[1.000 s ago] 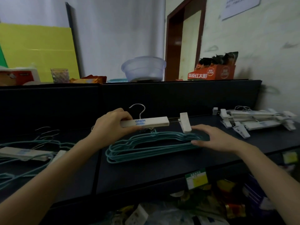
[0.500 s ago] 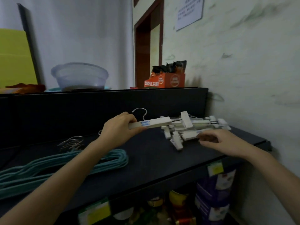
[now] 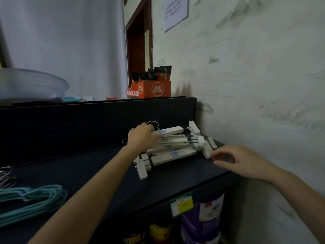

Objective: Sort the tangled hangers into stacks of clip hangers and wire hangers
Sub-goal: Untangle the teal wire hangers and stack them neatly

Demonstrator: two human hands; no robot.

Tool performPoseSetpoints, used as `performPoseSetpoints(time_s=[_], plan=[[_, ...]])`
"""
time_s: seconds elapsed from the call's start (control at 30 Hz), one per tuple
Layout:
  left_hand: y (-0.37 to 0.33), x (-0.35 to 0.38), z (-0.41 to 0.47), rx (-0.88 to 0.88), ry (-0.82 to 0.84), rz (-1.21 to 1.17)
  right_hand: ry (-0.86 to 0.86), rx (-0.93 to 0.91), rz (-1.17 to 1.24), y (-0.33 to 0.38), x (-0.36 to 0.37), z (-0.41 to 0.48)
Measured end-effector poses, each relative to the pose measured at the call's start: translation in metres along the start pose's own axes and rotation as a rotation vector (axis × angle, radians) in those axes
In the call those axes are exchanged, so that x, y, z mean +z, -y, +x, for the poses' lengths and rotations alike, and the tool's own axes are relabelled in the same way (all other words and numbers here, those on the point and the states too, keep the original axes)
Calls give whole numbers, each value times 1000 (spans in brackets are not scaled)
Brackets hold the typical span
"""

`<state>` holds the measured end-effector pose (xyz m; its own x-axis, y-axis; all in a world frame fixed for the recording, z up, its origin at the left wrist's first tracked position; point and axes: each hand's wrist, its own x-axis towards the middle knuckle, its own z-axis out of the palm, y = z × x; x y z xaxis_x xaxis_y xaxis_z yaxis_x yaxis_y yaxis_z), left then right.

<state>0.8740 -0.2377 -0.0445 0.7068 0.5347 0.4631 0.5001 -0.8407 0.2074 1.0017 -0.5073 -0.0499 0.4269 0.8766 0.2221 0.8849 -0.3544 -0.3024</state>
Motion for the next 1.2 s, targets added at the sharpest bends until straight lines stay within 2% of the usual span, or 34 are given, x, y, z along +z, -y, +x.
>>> performPoseSetpoints(time_s=[0.13, 0.23, 0.43, 0.57, 0.67, 0.9, 1.2], plan=[[-9, 17, 18, -39, 97, 8, -7, -9, 24, -13, -1, 4], [-10, 22, 21, -56, 102, 24, -32, -31, 50, -12, -3, 10], [0, -10, -12, 64, -100, 79, -78, -132, 120, 12, 2, 34], [39, -51, -64, 78, -218, 139, -49, -247, 162, 51, 17, 59], [79, -82, -111, 12, -241, 244, -8, -356, 197, 95, 36, 78], [163, -152, -232, -300, -181, 376, 106, -643, 208, 229, 84, 97], [243, -235, -386, -553, -114, 449, 225, -851, 238, 415, 145, 69]])
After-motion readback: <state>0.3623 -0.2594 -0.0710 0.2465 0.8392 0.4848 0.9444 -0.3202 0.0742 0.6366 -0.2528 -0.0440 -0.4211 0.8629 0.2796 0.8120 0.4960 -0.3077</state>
